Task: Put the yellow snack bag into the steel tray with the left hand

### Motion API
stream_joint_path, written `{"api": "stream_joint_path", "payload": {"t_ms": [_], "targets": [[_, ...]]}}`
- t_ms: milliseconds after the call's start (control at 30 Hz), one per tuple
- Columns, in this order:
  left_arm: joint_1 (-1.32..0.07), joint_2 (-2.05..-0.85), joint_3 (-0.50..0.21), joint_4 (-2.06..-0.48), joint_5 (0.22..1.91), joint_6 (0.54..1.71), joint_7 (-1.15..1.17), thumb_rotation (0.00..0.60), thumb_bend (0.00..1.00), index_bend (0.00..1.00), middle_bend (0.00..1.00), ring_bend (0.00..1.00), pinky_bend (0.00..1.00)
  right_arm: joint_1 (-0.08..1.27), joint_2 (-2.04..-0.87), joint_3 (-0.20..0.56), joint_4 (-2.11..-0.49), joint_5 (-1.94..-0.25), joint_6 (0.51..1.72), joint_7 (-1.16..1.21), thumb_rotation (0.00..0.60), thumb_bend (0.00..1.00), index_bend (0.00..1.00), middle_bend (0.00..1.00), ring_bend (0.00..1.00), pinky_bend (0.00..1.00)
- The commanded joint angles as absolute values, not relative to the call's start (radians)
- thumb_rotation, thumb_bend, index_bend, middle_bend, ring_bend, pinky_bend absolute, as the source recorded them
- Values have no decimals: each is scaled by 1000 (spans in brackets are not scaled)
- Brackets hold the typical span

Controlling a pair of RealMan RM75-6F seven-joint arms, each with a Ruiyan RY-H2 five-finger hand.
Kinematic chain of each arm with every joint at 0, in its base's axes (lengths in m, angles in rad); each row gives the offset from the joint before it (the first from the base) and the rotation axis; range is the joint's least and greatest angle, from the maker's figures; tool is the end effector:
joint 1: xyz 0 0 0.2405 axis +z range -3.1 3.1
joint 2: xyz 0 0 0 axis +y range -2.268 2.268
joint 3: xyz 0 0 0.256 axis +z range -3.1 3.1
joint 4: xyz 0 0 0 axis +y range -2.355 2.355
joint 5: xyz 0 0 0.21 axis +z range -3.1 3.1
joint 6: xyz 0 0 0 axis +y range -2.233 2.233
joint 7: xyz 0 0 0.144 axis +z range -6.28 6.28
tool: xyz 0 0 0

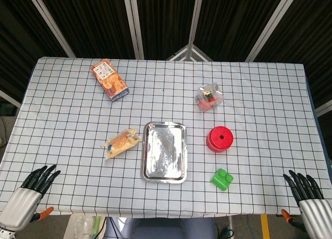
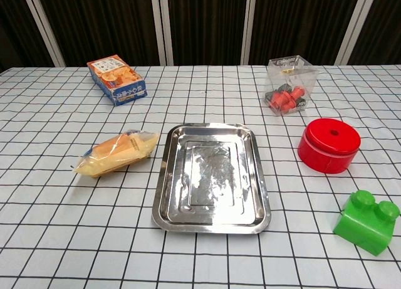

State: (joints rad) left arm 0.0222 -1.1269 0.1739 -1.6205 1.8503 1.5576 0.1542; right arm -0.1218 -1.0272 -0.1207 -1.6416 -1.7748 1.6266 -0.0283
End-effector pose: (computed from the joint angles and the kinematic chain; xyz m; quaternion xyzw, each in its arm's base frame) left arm -0.2870 0.0937 0.1208 -0.7159 -0.3488 -0.3501 0.4932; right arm -0.3050 -0.0793 0.1666 0.6499 -0.3867 0.3483 0.5539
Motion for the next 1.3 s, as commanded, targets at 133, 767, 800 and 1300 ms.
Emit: {"api": "stream_joint_path", "payload": {"t_ms": [133, 767, 800, 1300], "targets": [[11, -1162, 146, -1618, 1828, 1547, 161, 600, 72, 0, 0, 0, 93, -122, -1025, -124, -1642, -1783, 1631, -23, 600, 297, 0, 0, 0, 0], [-324, -1612, -185, -1752, 1329, 1129, 671, 600, 70, 0, 0, 0, 94, -50, -1006, -99, -1634, -1701, 1507, 71, 600, 298, 0, 0, 0, 0], [-340, -1635, -189, -1741, 1308, 1119, 690, 600, 70, 0, 0, 0, 94, -47, -1004, -97, -1631, -1692, 1501, 80, 600, 298, 0, 0, 0, 0], [-470, -1811, -237, -1530, 1155, 1115, 796, 600, 104, 0, 0, 0, 98, -62, -992, -99, -1634, -1693, 1540, 85, 600, 297, 0, 0, 0, 0]]}}
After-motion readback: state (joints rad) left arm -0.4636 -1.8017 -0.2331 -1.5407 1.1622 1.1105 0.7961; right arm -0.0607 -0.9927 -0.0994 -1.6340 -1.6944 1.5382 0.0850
